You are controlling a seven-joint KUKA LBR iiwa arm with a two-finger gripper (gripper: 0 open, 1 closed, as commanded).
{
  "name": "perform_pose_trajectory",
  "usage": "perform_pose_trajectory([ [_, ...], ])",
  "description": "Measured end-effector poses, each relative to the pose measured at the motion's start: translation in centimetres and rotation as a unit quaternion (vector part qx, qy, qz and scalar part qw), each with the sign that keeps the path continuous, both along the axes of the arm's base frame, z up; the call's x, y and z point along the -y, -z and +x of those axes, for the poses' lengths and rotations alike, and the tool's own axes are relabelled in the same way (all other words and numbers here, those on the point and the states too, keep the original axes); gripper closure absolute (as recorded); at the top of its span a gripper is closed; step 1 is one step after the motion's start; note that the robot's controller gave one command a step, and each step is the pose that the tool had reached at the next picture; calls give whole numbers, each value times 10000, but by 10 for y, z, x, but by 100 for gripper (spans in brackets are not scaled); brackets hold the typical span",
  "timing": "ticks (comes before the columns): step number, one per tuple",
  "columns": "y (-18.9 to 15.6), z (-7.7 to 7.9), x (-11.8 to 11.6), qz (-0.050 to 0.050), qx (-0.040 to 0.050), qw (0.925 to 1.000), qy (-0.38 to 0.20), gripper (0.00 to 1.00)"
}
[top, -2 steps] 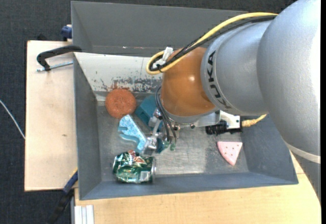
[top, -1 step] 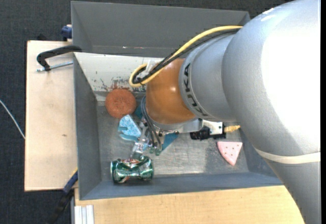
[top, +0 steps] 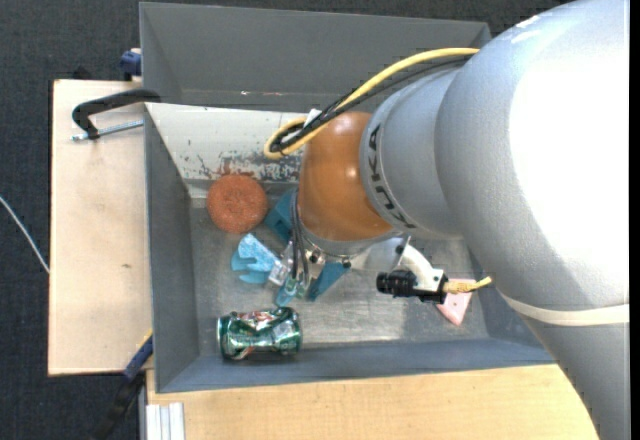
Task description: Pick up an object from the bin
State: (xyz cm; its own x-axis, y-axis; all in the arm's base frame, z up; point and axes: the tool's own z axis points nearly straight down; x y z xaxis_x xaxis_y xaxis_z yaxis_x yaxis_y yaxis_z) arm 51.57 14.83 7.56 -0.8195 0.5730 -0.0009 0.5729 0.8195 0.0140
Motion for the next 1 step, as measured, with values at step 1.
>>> perform_pose_trajectory([
  [1, 0, 0, 0, 0, 0, 10000, 0, 100],
])
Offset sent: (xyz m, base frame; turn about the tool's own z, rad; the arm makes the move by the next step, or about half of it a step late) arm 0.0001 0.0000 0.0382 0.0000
